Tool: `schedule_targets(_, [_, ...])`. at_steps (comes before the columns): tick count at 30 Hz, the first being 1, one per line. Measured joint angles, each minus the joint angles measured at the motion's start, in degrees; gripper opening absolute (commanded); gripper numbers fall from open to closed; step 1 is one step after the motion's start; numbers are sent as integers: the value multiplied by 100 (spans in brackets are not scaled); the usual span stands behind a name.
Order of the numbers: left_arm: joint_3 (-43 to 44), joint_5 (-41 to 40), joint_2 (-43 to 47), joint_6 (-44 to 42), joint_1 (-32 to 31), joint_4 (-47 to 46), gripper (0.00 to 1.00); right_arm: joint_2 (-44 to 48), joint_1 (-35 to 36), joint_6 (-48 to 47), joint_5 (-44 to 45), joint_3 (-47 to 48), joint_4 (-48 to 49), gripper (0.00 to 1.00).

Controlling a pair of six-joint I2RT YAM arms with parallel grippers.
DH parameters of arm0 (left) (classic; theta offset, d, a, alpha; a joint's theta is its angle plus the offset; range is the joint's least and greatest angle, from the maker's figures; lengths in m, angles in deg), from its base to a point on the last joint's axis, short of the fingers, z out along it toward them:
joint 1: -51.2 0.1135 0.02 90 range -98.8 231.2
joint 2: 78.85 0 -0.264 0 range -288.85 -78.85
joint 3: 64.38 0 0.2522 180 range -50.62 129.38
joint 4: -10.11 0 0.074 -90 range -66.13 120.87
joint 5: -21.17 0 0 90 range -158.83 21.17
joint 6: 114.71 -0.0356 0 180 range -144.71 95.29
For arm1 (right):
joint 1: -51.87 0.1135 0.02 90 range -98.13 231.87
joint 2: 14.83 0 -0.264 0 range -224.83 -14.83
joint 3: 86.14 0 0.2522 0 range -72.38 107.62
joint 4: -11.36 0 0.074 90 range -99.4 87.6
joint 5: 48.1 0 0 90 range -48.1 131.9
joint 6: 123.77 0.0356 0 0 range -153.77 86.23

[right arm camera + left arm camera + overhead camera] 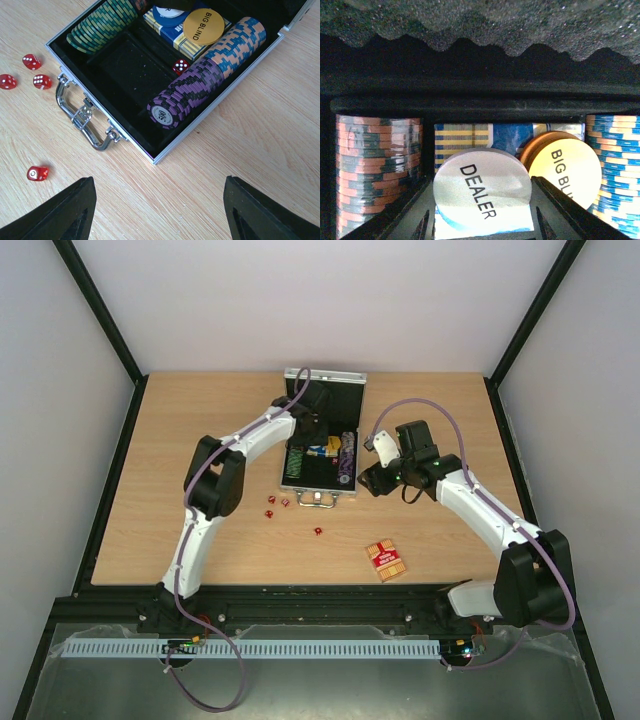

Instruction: Pack up texas hold em set

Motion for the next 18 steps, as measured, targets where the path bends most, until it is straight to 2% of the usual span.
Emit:
schedule_targets(6, [0, -2, -17, 11, 0, 13, 56, -2, 0, 0, 0, 0, 0, 71])
schedule_targets(9, [0, 0, -17, 13, 0, 20, 61, -2, 0, 0, 0, 0, 0, 71])
schedule_targets(18, [-26, 2, 20, 61, -2, 11, 61, -2, 0, 0, -2, 0, 0, 71])
